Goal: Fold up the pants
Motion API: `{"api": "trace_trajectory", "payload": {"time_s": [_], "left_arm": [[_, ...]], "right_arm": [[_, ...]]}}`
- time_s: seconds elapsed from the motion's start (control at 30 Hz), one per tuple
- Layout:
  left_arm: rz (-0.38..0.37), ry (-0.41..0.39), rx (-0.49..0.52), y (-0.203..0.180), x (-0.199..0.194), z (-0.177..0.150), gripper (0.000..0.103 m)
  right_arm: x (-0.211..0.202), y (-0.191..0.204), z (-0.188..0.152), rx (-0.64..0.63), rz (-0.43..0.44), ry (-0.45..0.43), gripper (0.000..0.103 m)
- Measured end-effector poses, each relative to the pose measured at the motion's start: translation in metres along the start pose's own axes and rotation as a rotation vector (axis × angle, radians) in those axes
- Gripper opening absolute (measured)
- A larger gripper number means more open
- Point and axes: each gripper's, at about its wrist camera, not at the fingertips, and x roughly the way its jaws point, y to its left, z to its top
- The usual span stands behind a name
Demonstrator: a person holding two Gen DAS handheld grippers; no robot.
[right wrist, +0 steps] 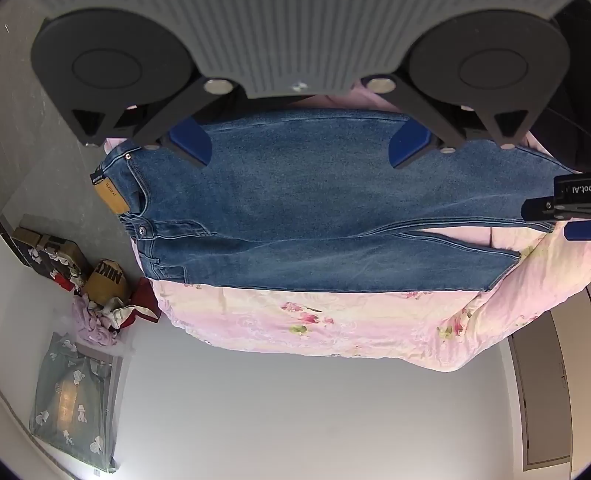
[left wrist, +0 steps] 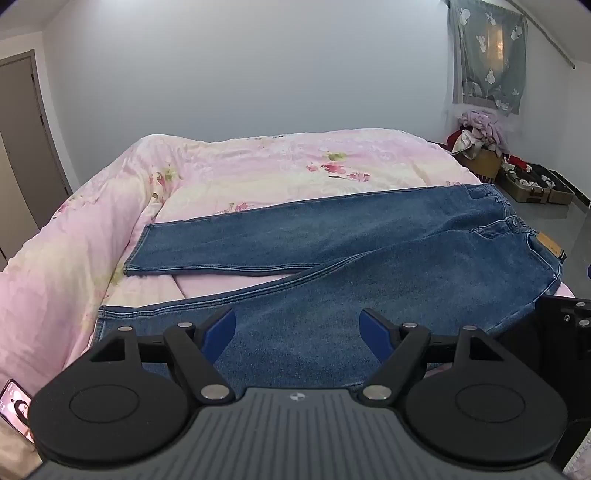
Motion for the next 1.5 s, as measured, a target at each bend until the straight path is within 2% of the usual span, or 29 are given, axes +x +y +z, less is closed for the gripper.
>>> {"api": "trace_trajectory", "payload": {"time_s": [0.27, 0.33, 0.53, 1.5], "left_arm": [[-0.009, 0.01, -0.001, -0.01, -0.009, -0.01, 0.089], [-0.016, 0.049, -0.015, 0.001, 0.002, -0.002, 0.089], [-0.014, 0.058, -0.029, 0.001, 0.003, -0.002, 0.089], [-0.008, 0.062, -0.005, -0.002, 0.004, 0.0, 0.089]], "right_arm": [[-0.001, 0.002, 0.001, 0.011, 0.006, 0.012, 0.098], [-0.001, 0.008, 0.0, 0.007, 0.015, 0.009, 0.098], [0.0, 0.004, 0.001, 0.005, 0.021, 0.014, 0.098], [0.002, 0.005, 0.003, -0.003, 0.029, 0.015, 0.098]]}}
